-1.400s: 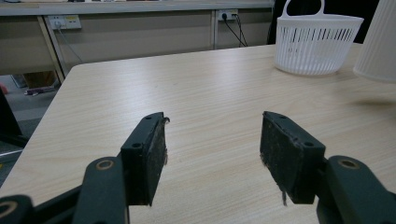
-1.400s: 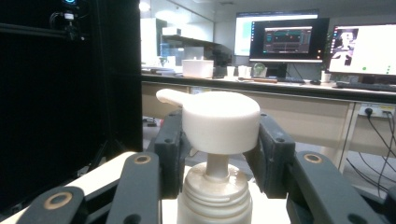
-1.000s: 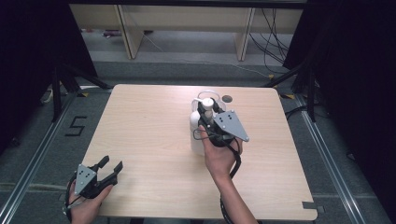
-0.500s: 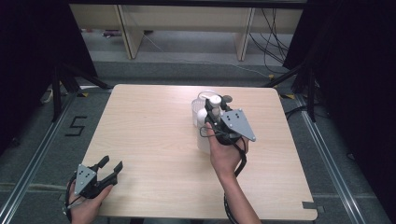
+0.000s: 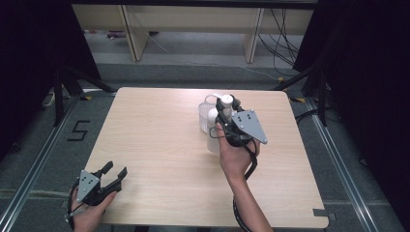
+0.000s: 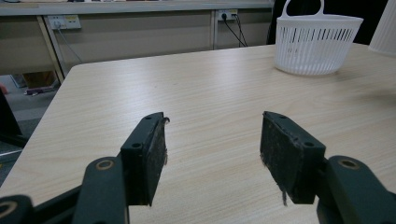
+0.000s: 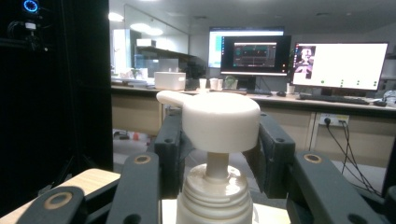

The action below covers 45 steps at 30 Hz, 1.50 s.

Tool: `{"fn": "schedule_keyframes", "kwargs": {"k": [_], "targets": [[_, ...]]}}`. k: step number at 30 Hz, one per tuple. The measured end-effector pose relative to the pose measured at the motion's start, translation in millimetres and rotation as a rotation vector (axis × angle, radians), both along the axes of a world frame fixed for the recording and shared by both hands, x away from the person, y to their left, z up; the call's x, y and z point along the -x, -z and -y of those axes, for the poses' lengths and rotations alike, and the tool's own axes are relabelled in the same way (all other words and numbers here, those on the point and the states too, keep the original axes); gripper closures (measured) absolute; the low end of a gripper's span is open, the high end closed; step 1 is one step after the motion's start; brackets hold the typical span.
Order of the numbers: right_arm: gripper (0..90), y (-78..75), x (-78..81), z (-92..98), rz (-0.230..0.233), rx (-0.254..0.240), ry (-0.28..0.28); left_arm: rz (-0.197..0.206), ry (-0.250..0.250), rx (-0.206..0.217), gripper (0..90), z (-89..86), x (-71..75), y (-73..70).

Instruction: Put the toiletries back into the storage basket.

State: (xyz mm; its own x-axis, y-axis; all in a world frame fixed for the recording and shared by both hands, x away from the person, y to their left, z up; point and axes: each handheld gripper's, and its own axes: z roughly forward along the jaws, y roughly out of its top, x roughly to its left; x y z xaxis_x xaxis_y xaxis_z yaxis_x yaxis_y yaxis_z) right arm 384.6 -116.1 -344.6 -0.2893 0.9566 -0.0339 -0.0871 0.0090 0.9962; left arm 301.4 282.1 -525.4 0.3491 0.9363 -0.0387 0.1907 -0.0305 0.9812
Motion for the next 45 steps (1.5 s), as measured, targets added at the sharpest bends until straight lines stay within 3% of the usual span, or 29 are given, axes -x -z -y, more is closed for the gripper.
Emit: {"fn": "schedule_keyframes", "kwargs": {"k": [13, 16, 18, 19, 20, 23, 26, 29, 32, 45], "targets": [[60.1, -6.2, -8.0, 6.7, 0.043, 0.006, 0.042, 0.0, 0.0, -0.001, 40.3, -0.1, 0.0, 0.0], [60.1, -7.2, -9.1, 7.5, 0.033, 0.011, 0.042, 0.0, 0.0, 0.001, 40.3, -0.2, 0.0, 0.0], [60.1, -8.1, -10.3, 5.8, 0.019, -0.027, 0.038, 0.0, 0.002, 0.0, 40.3, -0.1, -0.1, 0.0], [60.1, -8.1, -10.3, 5.8, 0.019, -0.027, 0.038, 0.0, 0.002, 0.0, 40.3, -0.1, -0.1, 0.0], [60.1, -8.7, -13.5, 8.3, 0.039, 0.003, 0.044, -0.001, 0.002, 0.001, 40.3, 0.1, 0.0, 0.0], [60.1, -9.5, -14.2, 7.7, 0.025, -0.007, 0.044, 0.0, 0.002, 0.001, 40.2, -0.2, 0.0, 0.0], [60.1, -11.5, -18.0, 9.1, 0.047, 0.007, 0.053, 0.0, 0.003, 0.0, 40.2, -0.3, 0.0, 0.0], [60.1, -12.4, -18.3, 7.1, 0.027, -0.029, 0.038, 0.0, 0.002, 0.001, 40.2, -0.2, 0.0, 0.0], [60.1, -12.9, -20.8, 9.0, 0.037, 0.001, 0.048, 0.0, 0.002, 0.0, 40.2, -0.2, -0.1, 0.0], [60.1, -18.4, -27.4, 7.4, 0.039, 0.0, 0.056, 0.001, 0.002, 0.001, 40.2, -0.3, 0.1, 0.0]]}}
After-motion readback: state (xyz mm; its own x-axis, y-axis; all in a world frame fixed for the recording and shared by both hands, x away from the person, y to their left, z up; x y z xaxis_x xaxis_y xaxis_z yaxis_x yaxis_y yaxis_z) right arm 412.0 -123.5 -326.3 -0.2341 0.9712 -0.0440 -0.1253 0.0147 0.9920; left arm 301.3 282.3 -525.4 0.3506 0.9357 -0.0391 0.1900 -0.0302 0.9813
